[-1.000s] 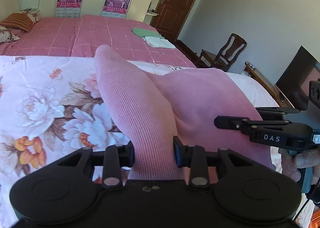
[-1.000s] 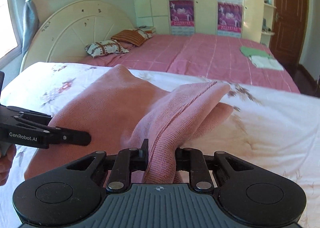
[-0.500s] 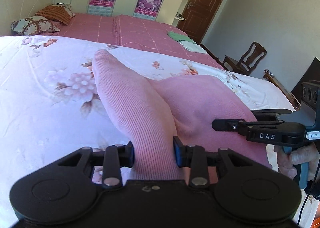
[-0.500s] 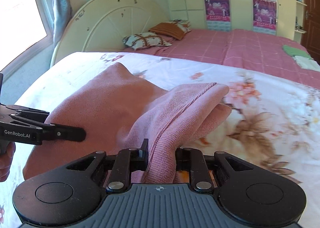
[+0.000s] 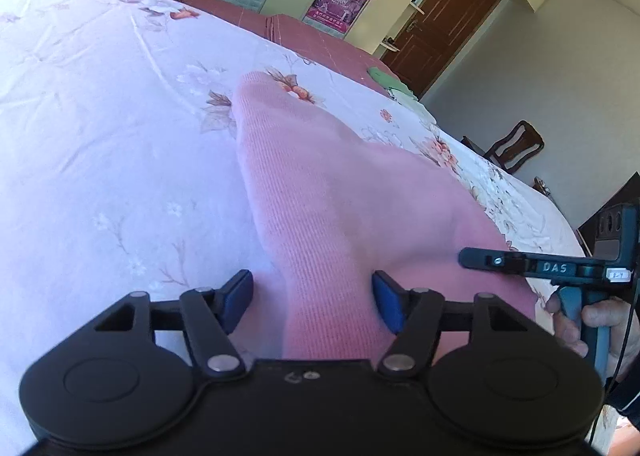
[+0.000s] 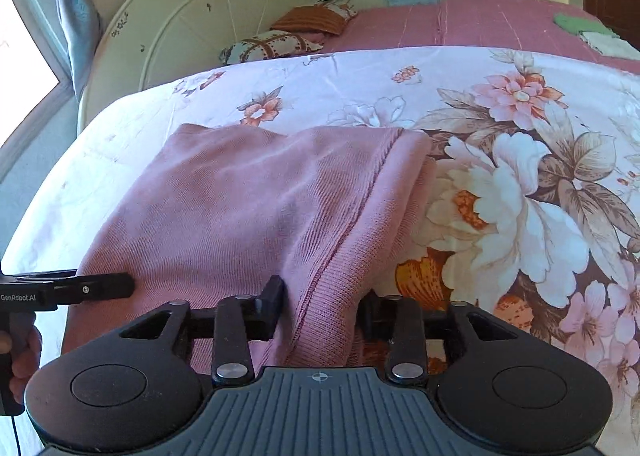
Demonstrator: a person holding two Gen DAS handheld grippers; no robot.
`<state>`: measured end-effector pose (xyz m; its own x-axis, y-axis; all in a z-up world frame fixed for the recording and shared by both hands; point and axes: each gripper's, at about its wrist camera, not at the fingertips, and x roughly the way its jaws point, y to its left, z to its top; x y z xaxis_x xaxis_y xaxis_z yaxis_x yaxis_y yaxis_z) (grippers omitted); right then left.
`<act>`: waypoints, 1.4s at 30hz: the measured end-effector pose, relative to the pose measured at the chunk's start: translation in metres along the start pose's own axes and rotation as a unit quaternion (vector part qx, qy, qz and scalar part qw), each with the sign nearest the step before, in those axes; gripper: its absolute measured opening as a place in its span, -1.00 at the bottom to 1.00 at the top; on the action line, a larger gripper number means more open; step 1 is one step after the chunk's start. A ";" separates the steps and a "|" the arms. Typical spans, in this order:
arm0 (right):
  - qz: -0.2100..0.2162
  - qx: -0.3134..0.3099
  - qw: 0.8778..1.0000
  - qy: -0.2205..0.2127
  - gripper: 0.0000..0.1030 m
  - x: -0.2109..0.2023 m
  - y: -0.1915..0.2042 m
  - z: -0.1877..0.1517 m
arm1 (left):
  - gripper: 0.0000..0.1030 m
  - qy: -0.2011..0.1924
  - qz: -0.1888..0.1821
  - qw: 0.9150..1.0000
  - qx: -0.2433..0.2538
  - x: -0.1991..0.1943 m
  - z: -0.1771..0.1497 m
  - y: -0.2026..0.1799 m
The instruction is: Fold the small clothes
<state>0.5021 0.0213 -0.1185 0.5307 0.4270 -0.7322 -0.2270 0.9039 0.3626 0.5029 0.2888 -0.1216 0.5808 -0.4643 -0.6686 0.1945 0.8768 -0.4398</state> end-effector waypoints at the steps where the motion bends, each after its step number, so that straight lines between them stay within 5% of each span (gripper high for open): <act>1: -0.005 0.003 1.000 -0.009 -0.12 -0.008 -0.003 0.001 | 0.31 -0.008 0.008 1.000 0.007 -0.010 0.001 0.000; 3: -0.016 0.011 0.999 -0.037 -0.12 -0.030 -0.010 0.004 | 0.06 -0.037 0.019 0.999 0.016 -0.035 0.005 0.000; 6: -0.016 -0.011 0.998 -0.067 -0.70 -0.054 -0.003 0.017 | 0.04 -0.075 0.012 0.995 0.056 -0.051 0.023 -0.027; 9: -0.019 -0.058 0.997 -0.057 -0.71 -0.041 0.014 0.028 | 0.04 -0.043 -0.015 0.992 0.119 -0.025 0.033 -0.067; 12: -0.029 -0.071 0.996 -0.034 -0.71 -0.019 0.023 0.027 | -0.05 0.003 0.043 0.981 0.191 0.015 0.014 -0.082; 14: -0.051 -0.081 0.995 -0.028 -0.71 -0.010 0.020 0.020 | -0.15 -0.005 0.084 0.971 0.226 0.024 -0.004 -0.072; 16: -0.078 -0.081 0.994 -0.013 -0.71 0.004 0.005 0.013 | -0.15 -0.016 0.076 0.976 0.206 0.019 -0.008 -0.067; 20: -0.066 -0.072 0.995 -0.021 -0.71 -0.001 -0.003 0.010 | -0.17 -0.030 0.072 0.972 0.220 0.007 -0.014 -0.070; 22: -0.079 -0.074 0.994 -0.032 -0.71 -0.017 0.006 0.009 | -0.05 -0.038 0.050 0.978 0.201 -0.010 -0.017 -0.069; 25: -0.040 -0.082 0.994 -0.055 -0.71 -0.058 0.018 -0.004 | -0.03 -0.043 0.039 0.978 0.202 -0.028 -0.029 -0.077; 29: 0.000 -0.122 0.992 -0.032 -0.71 -0.081 0.037 -0.041 | -0.03 -0.049 0.073 0.972 0.217 -0.033 -0.058 -0.079; 32: -0.054 -0.146 0.988 0.010 -0.74 -0.058 0.032 -0.066 | -0.03 -0.045 0.087 0.975 0.200 -0.036 -0.071 -0.070; 36: -0.057 -0.115 0.992 0.006 -0.73 -0.060 0.028 -0.063 | -0.03 -0.036 0.092 0.983 0.154 -0.051 -0.086 -0.058; 42: -0.034 -0.120 0.992 -0.012 -0.73 -0.089 0.043 -0.078 | 0.09 -0.041 0.132 0.985 0.107 -0.059 -0.100 -0.057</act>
<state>0.3815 0.0246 -0.0830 0.5704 0.3672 -0.7347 -0.3760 0.9120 0.1638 0.3786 0.2542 -0.1167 0.6939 -0.2117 -0.6882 0.1840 0.9762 -0.1147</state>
